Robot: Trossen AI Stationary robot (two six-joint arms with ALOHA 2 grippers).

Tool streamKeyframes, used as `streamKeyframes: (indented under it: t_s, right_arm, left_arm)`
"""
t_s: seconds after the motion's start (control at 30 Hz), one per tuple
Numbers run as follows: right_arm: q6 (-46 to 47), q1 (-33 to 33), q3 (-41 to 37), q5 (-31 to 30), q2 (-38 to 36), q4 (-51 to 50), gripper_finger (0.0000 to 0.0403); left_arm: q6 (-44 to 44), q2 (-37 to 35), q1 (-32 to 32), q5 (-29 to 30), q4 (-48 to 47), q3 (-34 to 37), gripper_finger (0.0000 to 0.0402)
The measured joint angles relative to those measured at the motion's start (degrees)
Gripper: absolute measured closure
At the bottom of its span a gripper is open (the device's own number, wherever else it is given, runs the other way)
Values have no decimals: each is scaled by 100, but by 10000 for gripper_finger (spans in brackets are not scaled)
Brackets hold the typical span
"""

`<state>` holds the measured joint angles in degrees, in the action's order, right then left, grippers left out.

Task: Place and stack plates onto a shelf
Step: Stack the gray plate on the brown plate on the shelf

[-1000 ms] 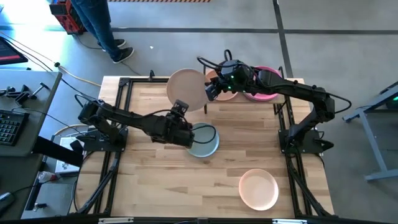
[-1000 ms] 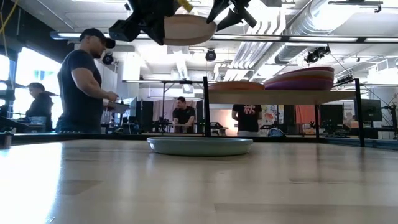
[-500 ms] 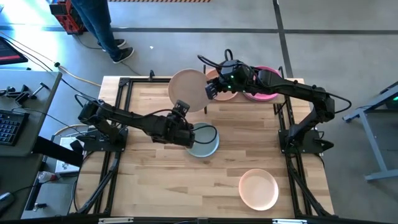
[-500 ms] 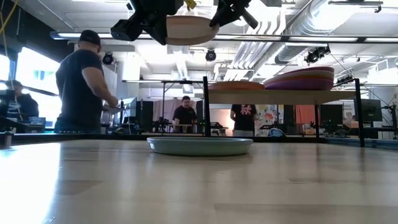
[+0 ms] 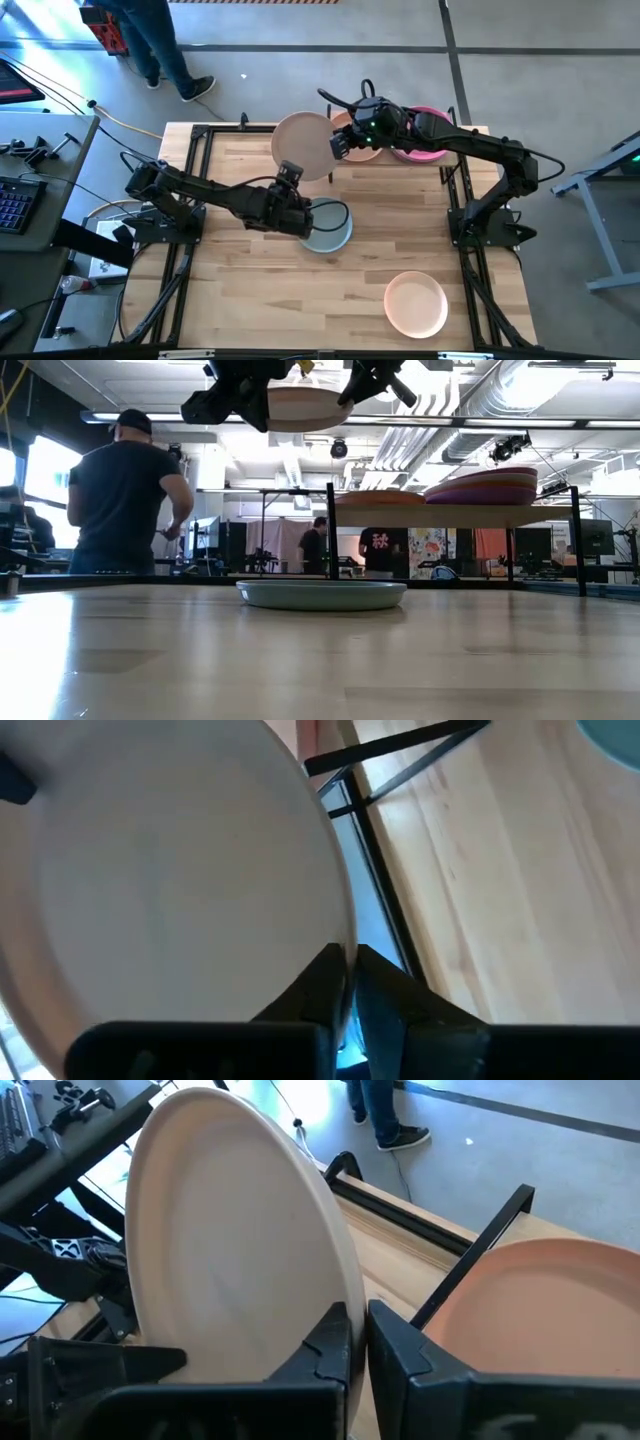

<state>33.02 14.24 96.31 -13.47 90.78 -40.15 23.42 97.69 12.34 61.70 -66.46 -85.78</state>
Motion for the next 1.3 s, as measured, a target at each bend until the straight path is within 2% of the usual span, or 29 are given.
streamKeyframes:
  t_s: [0.37,0.53,0.8,1.0,1.3]
  right_arm:
    - [156,51,0,-357,3,-59,403]
    - [147,306,-2,-310,6,-91,402]
    - [-69,1007,9,-471,-44,-82,402]
    - [-361,1459,4,28,-31,-94,402]
    - [-854,2354,4,710,-28,-464,402]
  left_arm:
    - [-754,0,69,-216,14,0,296]
    - [-1234,0,109,-236,38,-9,274]
    - [-1751,-102,-292,-870,-111,13,268]
    - [-1768,-98,-569,-1064,-89,7,268]
    - [-2240,-96,-1052,-1211,-253,7,268]
